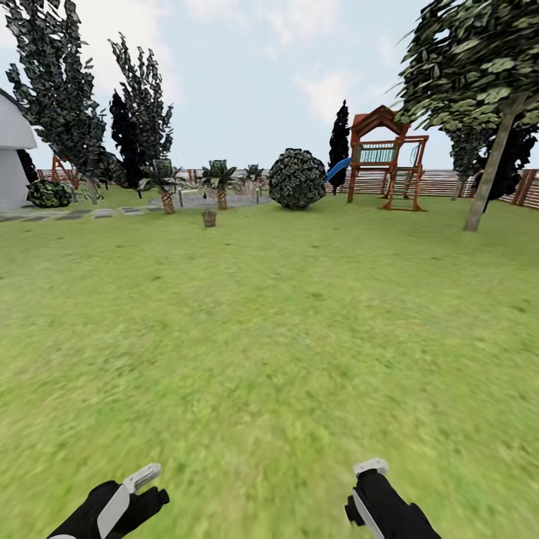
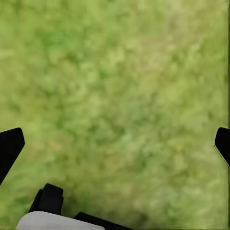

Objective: Take the three Easter eggs out of the wicker basket on the lawn in the garden, then place them on the lawn next to a single tree (choose any tree) so that all three eggs are next to the same tree and none are left in the basket.

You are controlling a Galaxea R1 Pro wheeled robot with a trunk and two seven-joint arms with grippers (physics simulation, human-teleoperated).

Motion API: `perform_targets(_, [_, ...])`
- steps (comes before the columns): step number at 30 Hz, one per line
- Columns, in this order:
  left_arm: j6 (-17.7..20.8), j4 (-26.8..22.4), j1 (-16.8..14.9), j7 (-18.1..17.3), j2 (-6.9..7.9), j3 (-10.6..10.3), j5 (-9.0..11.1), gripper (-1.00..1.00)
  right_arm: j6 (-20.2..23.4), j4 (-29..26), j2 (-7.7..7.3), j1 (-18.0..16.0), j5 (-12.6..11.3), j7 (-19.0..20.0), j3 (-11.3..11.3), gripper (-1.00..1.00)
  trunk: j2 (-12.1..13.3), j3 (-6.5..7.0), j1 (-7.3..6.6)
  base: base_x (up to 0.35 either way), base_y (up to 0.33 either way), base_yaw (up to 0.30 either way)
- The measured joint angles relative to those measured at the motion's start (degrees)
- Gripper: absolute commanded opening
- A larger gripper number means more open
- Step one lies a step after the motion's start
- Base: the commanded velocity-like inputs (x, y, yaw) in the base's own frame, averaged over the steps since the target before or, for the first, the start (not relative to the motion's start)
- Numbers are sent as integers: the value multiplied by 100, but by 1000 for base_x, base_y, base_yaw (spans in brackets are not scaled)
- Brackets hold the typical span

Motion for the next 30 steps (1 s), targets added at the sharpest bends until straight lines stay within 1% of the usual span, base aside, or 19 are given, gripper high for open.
perform_targets(5, [0, 0, 0, 0, -5, 0, 0, 100, -2, 0, -2, 0, -2, 0, -3, 100, 0, 0, 0, 325, 0, 227])
perform_targets(8, [0, 0, 0, 0, -6, 0, 0, 100, -1, 0, -7, 0, 0, 0, -3, 100, 0, 0, 0, 325, 0, 81])
perform_targets(30, [0, 0, 0, 0, -16, 0, 0, 100, 7, -1, -9, 0, 1, -1, -3, 100, 0, 0, 0, 325, 0, 3])
